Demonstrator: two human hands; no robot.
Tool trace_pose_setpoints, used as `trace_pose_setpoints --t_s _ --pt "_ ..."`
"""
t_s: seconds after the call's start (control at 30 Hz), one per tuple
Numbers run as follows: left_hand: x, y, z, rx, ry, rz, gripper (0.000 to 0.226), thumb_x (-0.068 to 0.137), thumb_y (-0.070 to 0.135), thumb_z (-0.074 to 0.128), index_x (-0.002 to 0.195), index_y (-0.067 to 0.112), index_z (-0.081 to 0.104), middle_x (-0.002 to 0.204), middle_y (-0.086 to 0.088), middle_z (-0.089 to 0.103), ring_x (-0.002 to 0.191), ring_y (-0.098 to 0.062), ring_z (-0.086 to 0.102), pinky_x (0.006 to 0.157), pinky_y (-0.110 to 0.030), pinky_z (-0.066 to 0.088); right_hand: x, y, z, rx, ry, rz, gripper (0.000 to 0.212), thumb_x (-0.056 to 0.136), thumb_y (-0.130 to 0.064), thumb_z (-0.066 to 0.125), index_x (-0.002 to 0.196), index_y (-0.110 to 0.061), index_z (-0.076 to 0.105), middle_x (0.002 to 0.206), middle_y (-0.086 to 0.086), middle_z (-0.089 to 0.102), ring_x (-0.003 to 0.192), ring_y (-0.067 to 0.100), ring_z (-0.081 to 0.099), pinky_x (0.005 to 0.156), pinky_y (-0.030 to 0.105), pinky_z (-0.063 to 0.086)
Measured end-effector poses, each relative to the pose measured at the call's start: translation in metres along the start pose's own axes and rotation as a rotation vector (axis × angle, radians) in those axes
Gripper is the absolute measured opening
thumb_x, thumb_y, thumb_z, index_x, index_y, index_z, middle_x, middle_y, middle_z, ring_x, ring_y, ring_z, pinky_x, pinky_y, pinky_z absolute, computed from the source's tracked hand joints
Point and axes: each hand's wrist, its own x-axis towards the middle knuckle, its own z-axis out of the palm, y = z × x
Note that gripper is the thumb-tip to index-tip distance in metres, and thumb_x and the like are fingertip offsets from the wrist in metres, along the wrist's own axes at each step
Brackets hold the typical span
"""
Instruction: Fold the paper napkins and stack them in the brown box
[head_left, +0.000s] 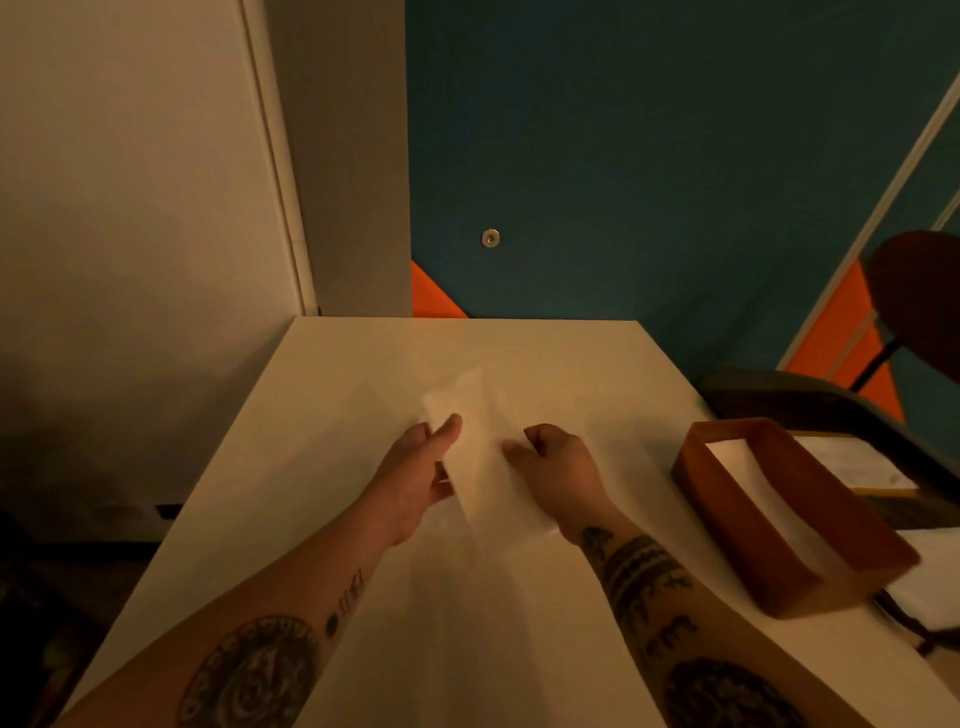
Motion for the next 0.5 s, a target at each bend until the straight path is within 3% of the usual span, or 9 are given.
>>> trace_pose_setpoints --t_s 0.07,0.13,0.2,0.27,0.33,0.5 --pt "0.003 -0.001 -0.004 0.032 0.106 0.049 0.016 0.094 0.021 0.071 0.109 0.018 0.07 0.101 -0.006 0.079 0.093 -0.025 0.075 0.083 -0.043 0.061 0.002 -0.004 0.018 -0.018 -0.063 -0.02 0.023 0.094 -0.04 0.065 0.094 -0.018 0.069 0.085 -0.002 0.07 0.076 0.014 0.066 0.065 0.027 0.053" --pt "0.01 -0.003 -0.017 0.124 0.255 0.098 0.016 0.089 0.016 0.074 0.105 0.017 0.072 0.099 -0.008 0.078 0.09 -0.027 0.075 0.084 -0.045 0.061 0.008 -0.002 0.032 -0.005 -0.114 -0.02 0.024 0.095 -0.043 0.064 0.093 -0.02 0.07 0.089 -0.002 0.072 0.084 0.018 0.068 0.079 0.035 0.057" --pt "0.013 -0.002 -0.035 0.231 0.358 0.127 0.02 0.089 0.016 0.074 0.109 0.017 0.071 0.1 -0.008 0.076 0.087 -0.024 0.072 0.077 -0.036 0.058 0.019 0.004 0.041 -0.005 -0.111 -0.019 0.022 0.099 -0.037 0.057 0.097 -0.019 0.069 0.096 -0.003 0.071 0.091 0.019 0.067 0.09 0.038 0.056" --pt "0.016 -0.004 -0.055 0.316 0.429 0.128 0.026 0.088 0.018 0.075 0.113 0.015 0.071 0.103 -0.009 0.076 0.089 -0.025 0.071 0.078 -0.037 0.058 0.034 0.011 0.047 -0.18 -0.072 -0.082 0.021 0.101 -0.031 0.055 0.11 -0.019 0.069 0.111 -0.001 0.071 0.101 0.02 0.065 0.093 0.031 0.052" --pt "0.017 -0.006 -0.072 0.353 0.486 0.12 0.03 0.087 0.019 0.076 0.115 0.013 0.072 0.105 -0.012 0.076 0.093 -0.03 0.071 0.083 -0.041 0.057 0.047 0.015 0.053 -0.398 -0.074 -0.123 0.029 0.099 -0.033 0.057 0.125 -0.024 0.066 0.125 0.0 0.066 0.113 0.022 0.061 0.1 0.035 0.049" --pt "0.016 -0.011 -0.085 0.412 0.519 0.109 0.035 0.087 0.022 0.076 0.12 0.013 0.07 0.107 -0.009 0.073 0.097 -0.03 0.068 0.085 -0.039 0.055 0.064 0.019 0.069 -0.825 -0.194 -0.231 0.041 0.097 -0.046 0.051 0.133 -0.028 0.059 0.13 0.003 0.057 0.121 0.027 0.048 0.101 0.046 0.041"
